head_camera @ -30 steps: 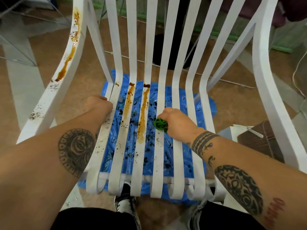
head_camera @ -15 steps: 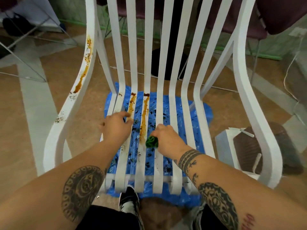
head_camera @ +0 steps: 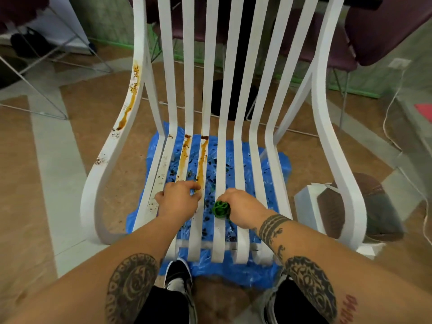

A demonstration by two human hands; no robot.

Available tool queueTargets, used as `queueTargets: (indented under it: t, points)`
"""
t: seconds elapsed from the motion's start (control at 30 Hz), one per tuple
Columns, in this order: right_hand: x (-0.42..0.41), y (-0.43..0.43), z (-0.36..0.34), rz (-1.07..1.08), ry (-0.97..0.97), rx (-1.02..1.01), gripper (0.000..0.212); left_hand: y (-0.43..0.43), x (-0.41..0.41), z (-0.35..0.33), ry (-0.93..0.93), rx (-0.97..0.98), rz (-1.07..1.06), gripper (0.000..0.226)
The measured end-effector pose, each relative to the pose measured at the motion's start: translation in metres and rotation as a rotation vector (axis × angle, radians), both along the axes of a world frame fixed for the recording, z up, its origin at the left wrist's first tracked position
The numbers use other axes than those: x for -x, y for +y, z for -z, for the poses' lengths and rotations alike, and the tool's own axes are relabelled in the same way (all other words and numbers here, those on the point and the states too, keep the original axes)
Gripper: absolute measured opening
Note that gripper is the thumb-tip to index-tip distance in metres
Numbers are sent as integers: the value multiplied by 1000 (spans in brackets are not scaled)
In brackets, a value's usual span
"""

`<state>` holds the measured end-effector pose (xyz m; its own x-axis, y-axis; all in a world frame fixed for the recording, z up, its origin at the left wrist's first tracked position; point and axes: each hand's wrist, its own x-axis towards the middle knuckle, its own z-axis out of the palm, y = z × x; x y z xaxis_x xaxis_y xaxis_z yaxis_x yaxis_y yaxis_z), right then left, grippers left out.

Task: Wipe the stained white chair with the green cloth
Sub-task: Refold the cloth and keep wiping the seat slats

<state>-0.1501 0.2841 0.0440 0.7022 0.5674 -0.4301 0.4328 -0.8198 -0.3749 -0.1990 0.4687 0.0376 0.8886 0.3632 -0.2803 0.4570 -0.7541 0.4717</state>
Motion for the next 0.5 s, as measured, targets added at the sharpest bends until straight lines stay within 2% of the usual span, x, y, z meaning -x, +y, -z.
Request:
queueTargets:
  t: [0.07,0.13,0.23,0.37,0.5]
  points:
    - [3,-1,-7,56,29,-20,37,-2,4,-2,12,13,12,16]
    - [13,2,-7,170,-29,-78,28,-5,9,-5,31,4,47,16]
    - [35,7,3,200,-93,-125,37,-9,22,-8,45,-19,104,22]
    - [54,0,2,90,-80,-33,47,-11,42,-8,42,-53,119,23]
    - [77,-12,2,34,-56,-28,50,-13,52,-11,21,-54,134,24]
